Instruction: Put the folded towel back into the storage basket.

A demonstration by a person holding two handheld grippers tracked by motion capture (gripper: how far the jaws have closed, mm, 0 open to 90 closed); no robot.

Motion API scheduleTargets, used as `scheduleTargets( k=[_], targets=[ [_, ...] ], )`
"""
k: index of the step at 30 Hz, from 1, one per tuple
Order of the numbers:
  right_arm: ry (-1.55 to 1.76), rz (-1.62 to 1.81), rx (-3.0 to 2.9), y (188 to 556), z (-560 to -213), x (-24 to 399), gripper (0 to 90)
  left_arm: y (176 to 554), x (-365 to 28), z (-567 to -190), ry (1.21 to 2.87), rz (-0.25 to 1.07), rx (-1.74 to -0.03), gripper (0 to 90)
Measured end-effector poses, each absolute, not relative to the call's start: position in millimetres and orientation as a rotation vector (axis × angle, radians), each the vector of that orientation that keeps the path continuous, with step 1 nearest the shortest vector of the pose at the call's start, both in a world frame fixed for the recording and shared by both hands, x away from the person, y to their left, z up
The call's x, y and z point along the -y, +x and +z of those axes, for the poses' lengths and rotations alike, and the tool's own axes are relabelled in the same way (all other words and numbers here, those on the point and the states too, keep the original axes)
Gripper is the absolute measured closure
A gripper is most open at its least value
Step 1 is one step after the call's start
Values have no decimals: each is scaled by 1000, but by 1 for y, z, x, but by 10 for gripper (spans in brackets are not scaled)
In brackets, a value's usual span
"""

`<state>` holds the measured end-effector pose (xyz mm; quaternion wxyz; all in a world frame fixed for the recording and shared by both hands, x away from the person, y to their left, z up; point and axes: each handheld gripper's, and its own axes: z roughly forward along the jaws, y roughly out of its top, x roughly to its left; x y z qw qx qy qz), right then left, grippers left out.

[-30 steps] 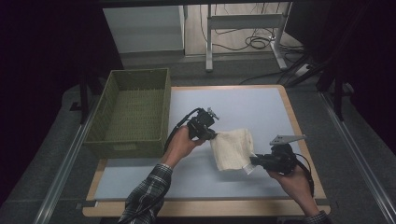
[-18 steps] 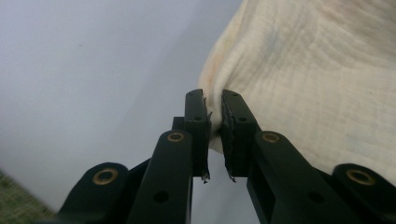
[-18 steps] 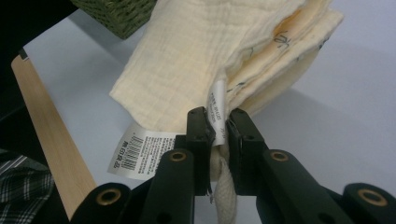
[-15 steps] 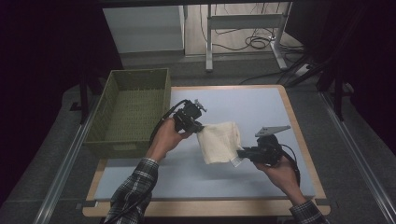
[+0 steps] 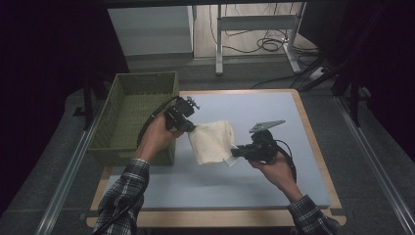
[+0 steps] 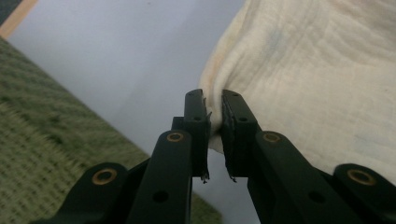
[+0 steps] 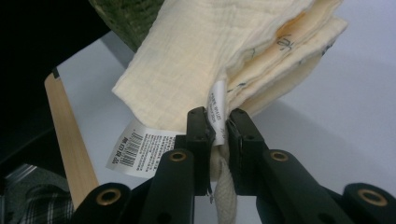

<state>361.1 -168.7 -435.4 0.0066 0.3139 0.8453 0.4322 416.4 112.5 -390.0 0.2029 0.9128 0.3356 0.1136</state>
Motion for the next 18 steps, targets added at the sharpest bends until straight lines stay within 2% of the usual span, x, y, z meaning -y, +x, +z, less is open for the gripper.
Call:
scheduleTargets(
  k=[18],
  targets=[
    [947, 1433, -2637, 386, -412, 126, 801, 425, -152, -359, 2521, 437, -1017, 820]
  ],
)
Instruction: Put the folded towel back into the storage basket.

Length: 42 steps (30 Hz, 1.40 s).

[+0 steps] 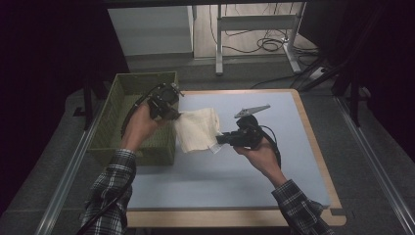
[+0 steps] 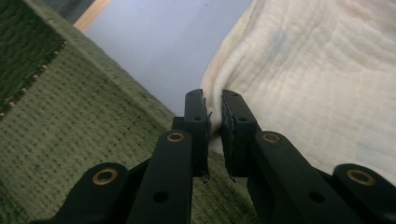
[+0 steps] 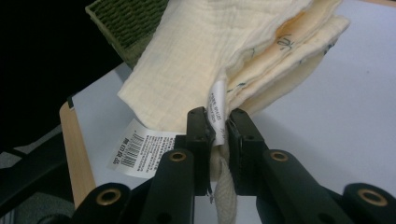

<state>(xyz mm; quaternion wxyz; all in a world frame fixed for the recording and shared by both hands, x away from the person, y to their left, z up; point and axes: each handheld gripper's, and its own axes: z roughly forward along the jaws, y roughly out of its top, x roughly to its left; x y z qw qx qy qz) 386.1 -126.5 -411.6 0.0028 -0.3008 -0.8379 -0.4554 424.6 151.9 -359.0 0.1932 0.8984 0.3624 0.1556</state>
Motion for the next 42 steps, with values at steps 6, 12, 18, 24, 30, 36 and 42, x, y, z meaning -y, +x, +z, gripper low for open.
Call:
scheduleTargets(
  k=[6, 12, 18, 24, 30, 36, 42],
  targets=[
    [-923, -1443, 2627, 392, -406, 112, 801, 427, -167, -351, 2507, 469, -1055, 822],
    [-906, -1457, 2622, 398, -400, 96, 801, 428, -180, -343, 2479, 494, -1093, 823],
    [-897, -1476, 2602, 403, -396, 81, 801, 430, -194, -338, 2465, 530, -1125, 825],
    [-878, -1490, 2605, 406, -393, 60, 801, 431, -210, -337, 2444, 573, -1174, 826],
    [-859, -1492, 2602, 407, -395, 31, 801, 431, -228, -341, 2433, 619, -1223, 827],
    [-841, -1479, 2605, 404, -401, -2, 801, 431, -247, -347, 2453, 674, -1269, 827],
    [-854, -1456, 2611, 403, -411, -35, 801, 431, -265, -359, 2444, 719, -1334, 827]
  ],
)
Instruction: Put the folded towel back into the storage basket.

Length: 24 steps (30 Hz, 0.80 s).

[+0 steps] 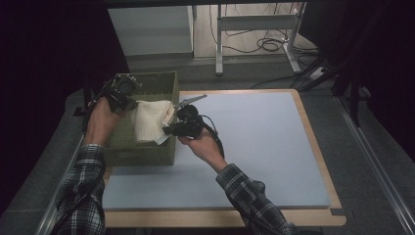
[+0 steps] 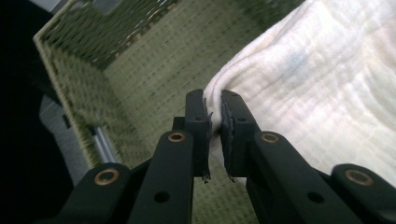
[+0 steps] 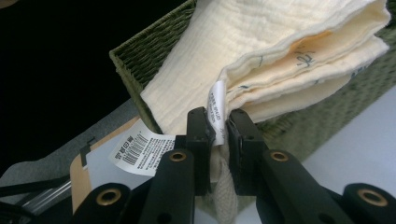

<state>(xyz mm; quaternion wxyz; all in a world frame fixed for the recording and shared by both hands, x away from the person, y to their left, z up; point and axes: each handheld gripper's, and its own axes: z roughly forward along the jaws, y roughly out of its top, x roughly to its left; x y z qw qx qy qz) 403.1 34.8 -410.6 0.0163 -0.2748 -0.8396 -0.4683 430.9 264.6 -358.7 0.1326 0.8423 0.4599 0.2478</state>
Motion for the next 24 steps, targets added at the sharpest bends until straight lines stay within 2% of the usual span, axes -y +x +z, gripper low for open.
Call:
scheduleTargets(
  k=[12, 24],
  targets=[
    [-932, -1394, 2602, 406, -435, -75, 797, 438, -288, -386, 2432, 776, -1393, 825],
    [-1040, -1287, 2623, 408, -450, -93, 787, 446, -287, -415, 2432, 739, -1390, 823]
  ],
)
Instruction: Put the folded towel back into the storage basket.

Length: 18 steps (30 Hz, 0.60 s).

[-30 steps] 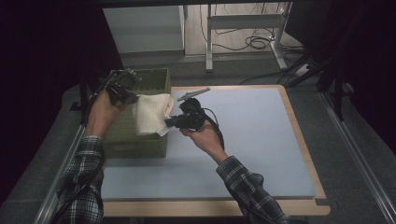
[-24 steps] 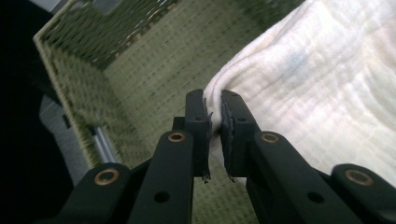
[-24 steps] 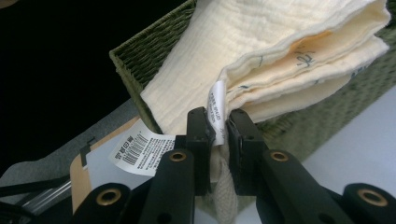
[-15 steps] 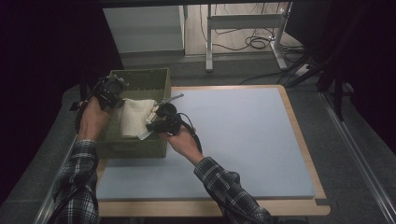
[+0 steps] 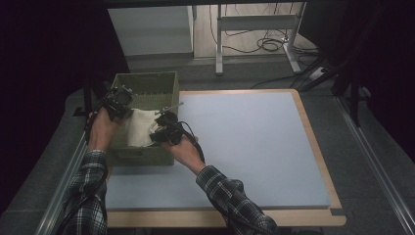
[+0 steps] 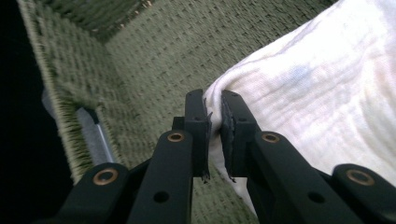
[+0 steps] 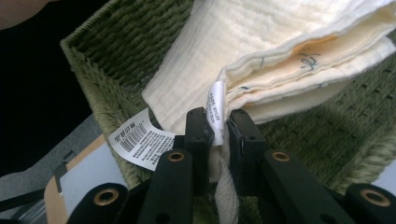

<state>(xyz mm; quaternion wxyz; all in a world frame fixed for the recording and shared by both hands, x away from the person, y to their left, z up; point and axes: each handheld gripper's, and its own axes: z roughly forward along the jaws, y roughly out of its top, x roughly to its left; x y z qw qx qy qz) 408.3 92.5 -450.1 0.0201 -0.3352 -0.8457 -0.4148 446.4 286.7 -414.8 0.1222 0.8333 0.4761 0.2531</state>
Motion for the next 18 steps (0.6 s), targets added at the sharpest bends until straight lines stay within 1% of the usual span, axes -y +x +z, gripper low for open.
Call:
scheduleTargets(
  k=[8, 10, 11, 13, 17, 18],
  targets=[
    [-1050, -1257, 2645, 409, -456, -97, 769, 453, -280, -429, 2436, 709, -1397, 820],
    [-1044, -1252, 2653, 409, -455, -98, 711, 454, -278, -433, 2425, 694, -1405, 800],
    [-1035, -1254, 2652, 409, -455, -98, 666, 455, -278, -434, 2424, 695, -1399, 757],
    [-1027, -1268, 2673, 409, -450, -97, 636, 456, -276, -436, 2399, 698, -1406, 646],
    [-1029, -1284, 2680, 412, -445, -90, 613, 455, -276, -435, 2383, 689, -1415, 568],
    [-1029, -1284, 2680, 412, -445, -90, 613, 455, -276, -434, 2374, 686, -1420, 568]
  ],
)
